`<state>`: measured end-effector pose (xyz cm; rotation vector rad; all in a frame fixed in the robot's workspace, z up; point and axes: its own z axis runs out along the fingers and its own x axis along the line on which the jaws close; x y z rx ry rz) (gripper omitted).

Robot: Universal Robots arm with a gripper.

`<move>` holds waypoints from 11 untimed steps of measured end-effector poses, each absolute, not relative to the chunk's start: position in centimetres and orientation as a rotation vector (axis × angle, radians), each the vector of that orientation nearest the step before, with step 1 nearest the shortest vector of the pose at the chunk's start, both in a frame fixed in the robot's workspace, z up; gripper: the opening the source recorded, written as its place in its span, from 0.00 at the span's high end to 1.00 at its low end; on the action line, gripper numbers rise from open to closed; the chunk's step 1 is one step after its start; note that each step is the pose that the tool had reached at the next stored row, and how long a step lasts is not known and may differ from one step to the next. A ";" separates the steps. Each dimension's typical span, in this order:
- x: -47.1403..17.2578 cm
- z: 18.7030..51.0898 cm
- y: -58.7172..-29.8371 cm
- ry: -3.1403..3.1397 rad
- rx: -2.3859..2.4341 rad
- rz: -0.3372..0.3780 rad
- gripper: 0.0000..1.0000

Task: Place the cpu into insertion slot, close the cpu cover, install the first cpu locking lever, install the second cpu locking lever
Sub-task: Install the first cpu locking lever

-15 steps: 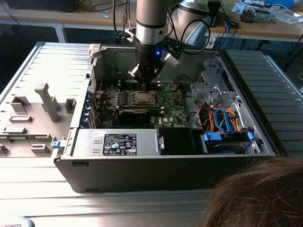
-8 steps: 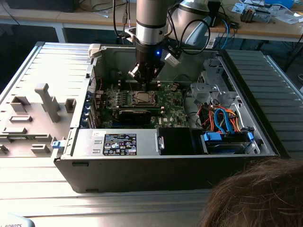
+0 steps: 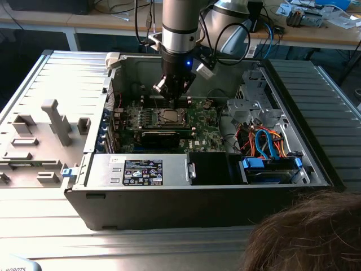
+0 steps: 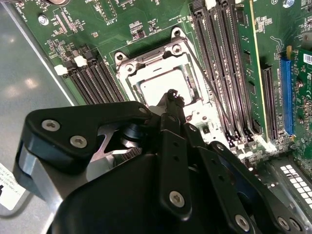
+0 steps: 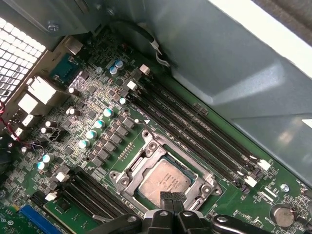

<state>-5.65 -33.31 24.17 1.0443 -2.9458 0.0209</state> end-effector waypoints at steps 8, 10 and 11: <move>-5.6 24.2 -33.3 -2.941 1.058 0.021 0.89; -5.6 24.2 -33.3 -2.939 1.063 0.021 0.89; -5.6 24.2 -33.3 -2.939 1.065 0.021 0.89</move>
